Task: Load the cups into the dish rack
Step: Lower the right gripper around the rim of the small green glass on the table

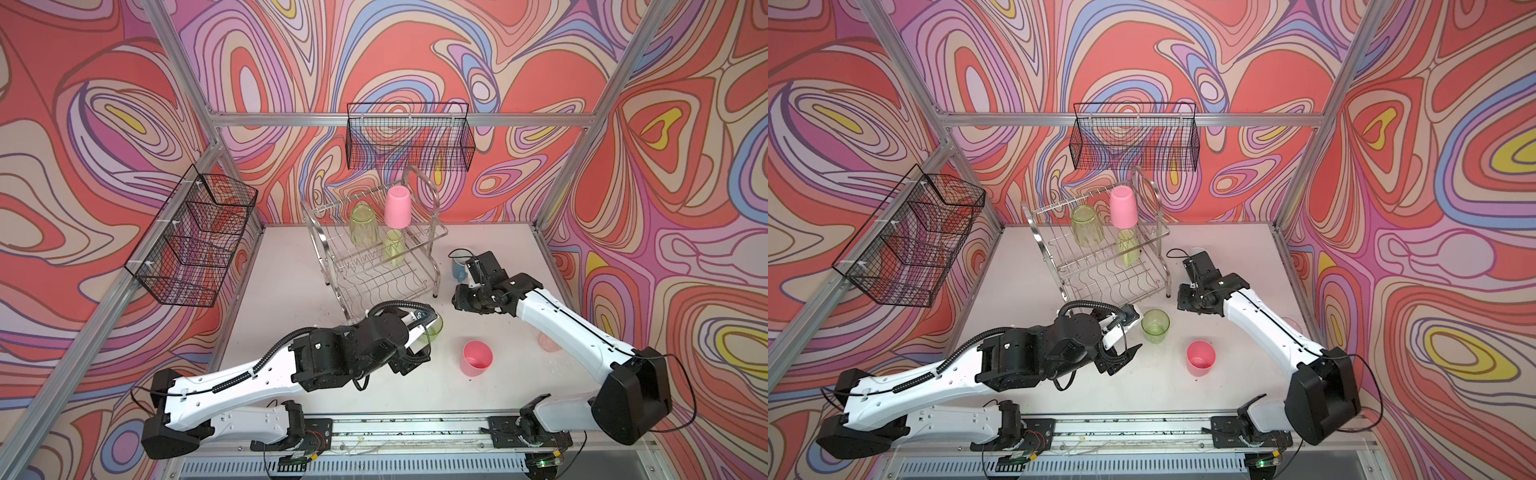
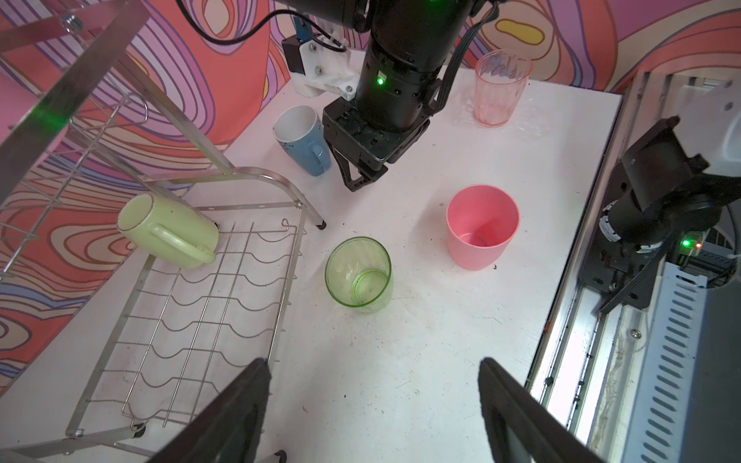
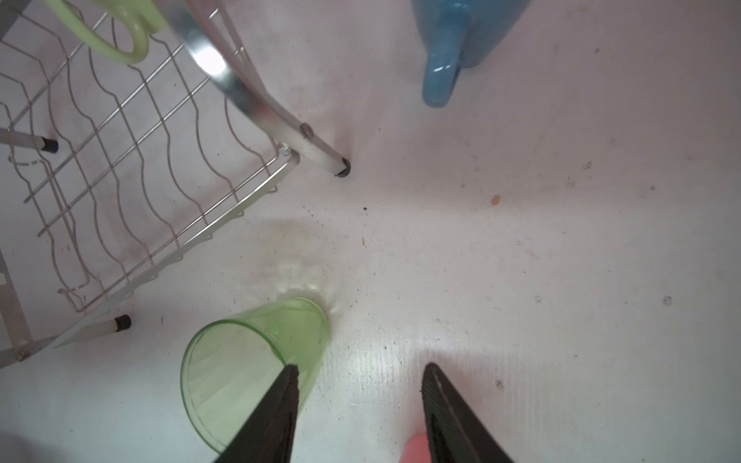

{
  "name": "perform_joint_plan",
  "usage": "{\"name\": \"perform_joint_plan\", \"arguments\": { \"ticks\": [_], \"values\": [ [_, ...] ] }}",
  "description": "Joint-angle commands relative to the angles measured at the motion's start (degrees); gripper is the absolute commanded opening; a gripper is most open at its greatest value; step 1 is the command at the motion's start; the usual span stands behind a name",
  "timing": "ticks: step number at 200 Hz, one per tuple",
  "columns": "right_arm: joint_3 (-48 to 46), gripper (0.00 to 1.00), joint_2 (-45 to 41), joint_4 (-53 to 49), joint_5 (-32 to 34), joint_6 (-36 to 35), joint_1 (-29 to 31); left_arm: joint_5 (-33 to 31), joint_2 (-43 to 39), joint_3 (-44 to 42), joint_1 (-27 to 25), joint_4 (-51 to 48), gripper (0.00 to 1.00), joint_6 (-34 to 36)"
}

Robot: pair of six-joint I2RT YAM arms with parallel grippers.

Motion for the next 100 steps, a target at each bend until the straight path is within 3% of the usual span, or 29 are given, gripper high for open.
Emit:
{"name": "perform_joint_plan", "arguments": {
  "ticks": [1,100],
  "values": [
    [2.27,0.5,2.91,-0.54,2.22,-2.7,3.68,-2.25,-1.95,-1.51,-0.36,-3.13,0.84,-4.08],
    [2.07,0.43,8.87,0.25,4.71,-4.87,8.13,-5.33,-4.41,-4.8,-2.11,-6.15,0.83,-11.73]
  ]
}}
